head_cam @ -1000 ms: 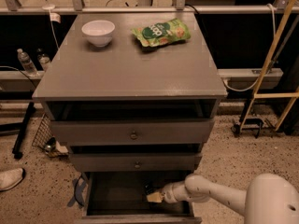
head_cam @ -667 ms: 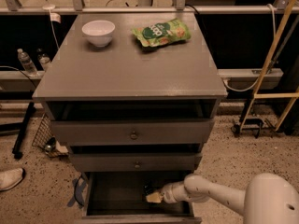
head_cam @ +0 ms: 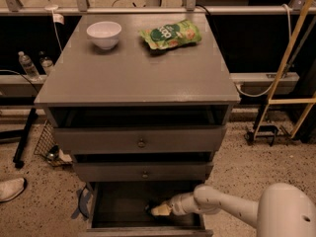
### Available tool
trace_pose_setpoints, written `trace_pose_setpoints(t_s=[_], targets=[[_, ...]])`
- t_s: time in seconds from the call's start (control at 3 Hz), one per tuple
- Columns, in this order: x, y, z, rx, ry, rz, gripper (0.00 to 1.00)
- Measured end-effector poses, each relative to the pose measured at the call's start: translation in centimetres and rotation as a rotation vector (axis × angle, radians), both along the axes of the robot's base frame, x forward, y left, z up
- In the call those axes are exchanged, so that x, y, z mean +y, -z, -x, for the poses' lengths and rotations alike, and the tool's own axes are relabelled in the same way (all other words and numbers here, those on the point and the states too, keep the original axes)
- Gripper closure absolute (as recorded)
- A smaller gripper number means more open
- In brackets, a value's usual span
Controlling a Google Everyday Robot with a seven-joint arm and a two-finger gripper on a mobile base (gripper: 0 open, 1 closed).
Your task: Place rxbar blueberry into bottom drawer
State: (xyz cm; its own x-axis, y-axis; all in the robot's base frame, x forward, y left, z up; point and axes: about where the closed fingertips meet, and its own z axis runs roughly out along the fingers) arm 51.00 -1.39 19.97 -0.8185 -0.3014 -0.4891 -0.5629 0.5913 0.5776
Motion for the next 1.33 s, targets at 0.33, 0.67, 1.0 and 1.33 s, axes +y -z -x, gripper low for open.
trace_pose_setpoints(t_s=[0.33, 0.67, 1.0, 1.33], targets=[[0.2, 0.1, 0.1, 0.002, -0.002, -0.001, 0.0], [0.2, 0.1, 0.1, 0.002, -0.002, -0.001, 0.0], [-0.5, 0.0, 0.3, -0.014, 0.011, 0.037, 0.0], [-3.1, 0.0, -0.3, -0.048, 0.061, 0.043, 0.0]])
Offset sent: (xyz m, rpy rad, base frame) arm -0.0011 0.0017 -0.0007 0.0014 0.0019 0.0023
